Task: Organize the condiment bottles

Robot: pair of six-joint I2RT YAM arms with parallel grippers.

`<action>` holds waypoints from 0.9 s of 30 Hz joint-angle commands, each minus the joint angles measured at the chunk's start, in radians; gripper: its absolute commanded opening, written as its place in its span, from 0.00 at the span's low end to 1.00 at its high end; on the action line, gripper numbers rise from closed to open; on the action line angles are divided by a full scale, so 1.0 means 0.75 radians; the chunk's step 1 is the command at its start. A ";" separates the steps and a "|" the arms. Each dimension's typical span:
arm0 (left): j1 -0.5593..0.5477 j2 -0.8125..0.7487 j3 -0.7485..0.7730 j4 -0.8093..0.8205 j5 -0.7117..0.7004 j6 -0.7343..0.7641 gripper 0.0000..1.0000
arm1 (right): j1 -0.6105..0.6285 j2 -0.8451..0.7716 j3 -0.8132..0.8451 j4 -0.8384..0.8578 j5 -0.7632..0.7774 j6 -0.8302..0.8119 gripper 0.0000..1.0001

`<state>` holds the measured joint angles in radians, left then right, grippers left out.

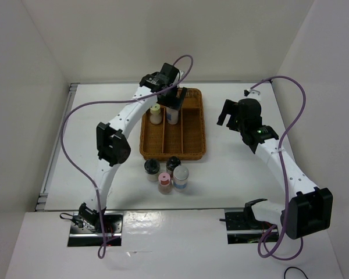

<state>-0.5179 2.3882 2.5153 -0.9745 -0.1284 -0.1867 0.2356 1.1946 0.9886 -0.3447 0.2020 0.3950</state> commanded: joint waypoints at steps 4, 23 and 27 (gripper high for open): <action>-0.007 -0.576 -0.424 0.041 -0.031 -0.001 1.00 | -0.009 -0.024 0.040 0.008 0.001 -0.011 0.98; -0.156 -1.356 -1.572 0.060 0.063 -0.183 0.95 | 0.003 0.097 0.067 -0.035 -0.001 0.085 0.98; -0.185 -1.356 -1.623 0.111 0.079 -0.221 0.90 | 0.003 0.048 0.067 -0.048 0.013 0.099 0.98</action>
<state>-0.6434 1.4143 1.3010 -0.9493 -0.0895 -0.3111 0.2359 1.2629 0.9951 -0.3717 0.1982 0.4484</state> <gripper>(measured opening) 0.904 0.985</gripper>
